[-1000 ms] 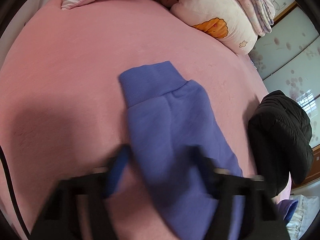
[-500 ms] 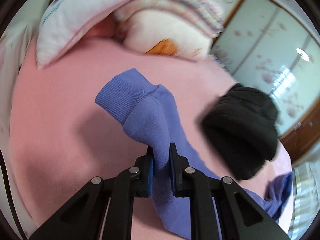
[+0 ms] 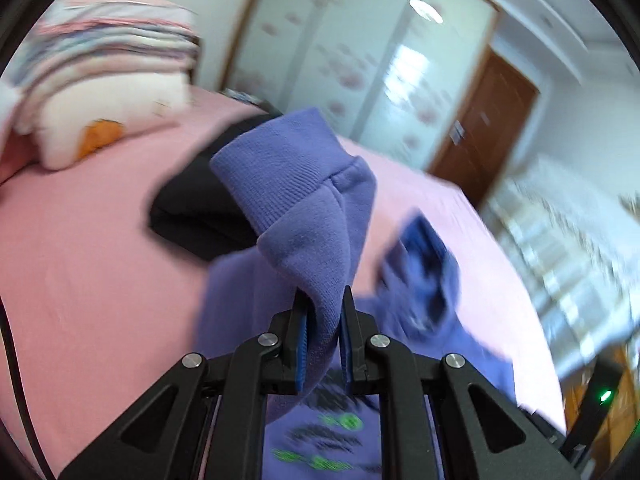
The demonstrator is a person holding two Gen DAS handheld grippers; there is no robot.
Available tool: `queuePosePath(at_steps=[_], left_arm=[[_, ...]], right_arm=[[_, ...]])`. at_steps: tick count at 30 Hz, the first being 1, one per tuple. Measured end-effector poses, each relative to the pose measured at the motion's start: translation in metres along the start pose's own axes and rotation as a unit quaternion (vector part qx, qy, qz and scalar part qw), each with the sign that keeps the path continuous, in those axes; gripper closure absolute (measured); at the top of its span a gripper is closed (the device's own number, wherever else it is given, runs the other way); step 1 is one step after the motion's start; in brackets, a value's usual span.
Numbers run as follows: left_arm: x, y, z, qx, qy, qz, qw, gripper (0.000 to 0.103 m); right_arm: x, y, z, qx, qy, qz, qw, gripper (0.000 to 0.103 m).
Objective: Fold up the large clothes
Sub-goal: 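Lift the cuff with the left gripper and fold the sleeve across the front, then lay the sleeve on the hoodie front and open the left gripper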
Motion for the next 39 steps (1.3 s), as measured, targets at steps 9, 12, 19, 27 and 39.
queuePosePath(at_steps=[9,12,19,27,39], left_arm=[[-0.100,-0.068,0.140,-0.105,0.198,0.005,0.9745,0.076],[-0.088,-0.075,0.161,-0.113,0.215,0.023,0.9697,0.069],[-0.016,-0.043,0.136,-0.118,0.154,-0.009,0.9809,0.038],[0.018,0.067,0.107,-0.039,0.124,-0.125,0.9836,0.037],[-0.007,0.121,0.127,0.043,0.144,-0.113,0.9821,0.037]], right_arm=[[-0.019,-0.119,0.048,-0.067,0.062,0.061,0.994,0.054],[-0.017,-0.136,0.059,-0.075,0.070,0.063,0.993,0.054],[-0.010,-0.136,0.061,-0.079,0.069,0.033,0.994,0.054],[-0.024,-0.100,0.060,-0.050,0.083,-0.009,0.995,0.054],[-0.100,-0.069,0.088,-0.078,0.180,-0.063,0.979,0.058]])
Point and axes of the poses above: each gripper's, at about its wrist camera, not at the fingertips, and x roughly against the way its jaws point, y to its left, z to its underside, the point moved 7 cm from there along -x, roughly the way its jaws point, and after that the axes turned 14 degrees about z, right-handed, at the moved point
